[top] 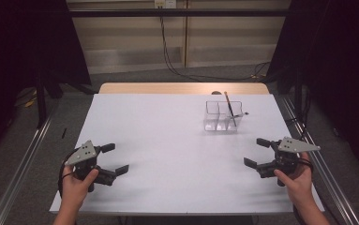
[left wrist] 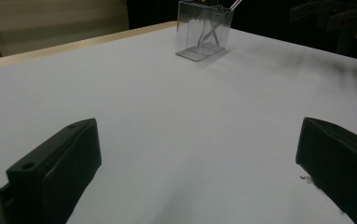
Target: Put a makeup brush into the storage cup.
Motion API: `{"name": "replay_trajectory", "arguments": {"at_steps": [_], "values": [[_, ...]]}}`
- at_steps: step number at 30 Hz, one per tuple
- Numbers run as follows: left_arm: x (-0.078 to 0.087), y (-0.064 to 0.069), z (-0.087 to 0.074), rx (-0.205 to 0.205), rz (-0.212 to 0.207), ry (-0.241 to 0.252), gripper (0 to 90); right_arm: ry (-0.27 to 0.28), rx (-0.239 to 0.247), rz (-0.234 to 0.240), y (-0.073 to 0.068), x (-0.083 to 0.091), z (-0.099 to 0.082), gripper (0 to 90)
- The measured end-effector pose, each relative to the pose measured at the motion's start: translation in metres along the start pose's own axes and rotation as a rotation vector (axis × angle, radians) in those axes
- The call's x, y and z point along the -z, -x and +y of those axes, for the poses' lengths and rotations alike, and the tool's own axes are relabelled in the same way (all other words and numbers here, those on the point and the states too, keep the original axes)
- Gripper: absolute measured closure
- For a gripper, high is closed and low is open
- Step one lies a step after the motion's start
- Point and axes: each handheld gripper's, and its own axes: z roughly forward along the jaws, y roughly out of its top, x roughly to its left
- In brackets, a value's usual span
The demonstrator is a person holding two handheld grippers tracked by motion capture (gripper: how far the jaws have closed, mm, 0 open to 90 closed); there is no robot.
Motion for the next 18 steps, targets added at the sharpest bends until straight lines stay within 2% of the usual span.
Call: {"name": "replay_trajectory", "arguments": {"at_steps": [5, 18], "values": [[-0.001, 0.000, 0.000, 0.002, -0.001, -0.004, 0.0, 0.003, 0.005, 0.002, -0.003, 0.003, -0.002, 2.4], [-0.004, -0.002, 0.000, -0.003, -0.004, -0.009, 0.0, -0.038, 0.046, 0.018, -0.012, 0.010, -0.009, 2.3]]}}
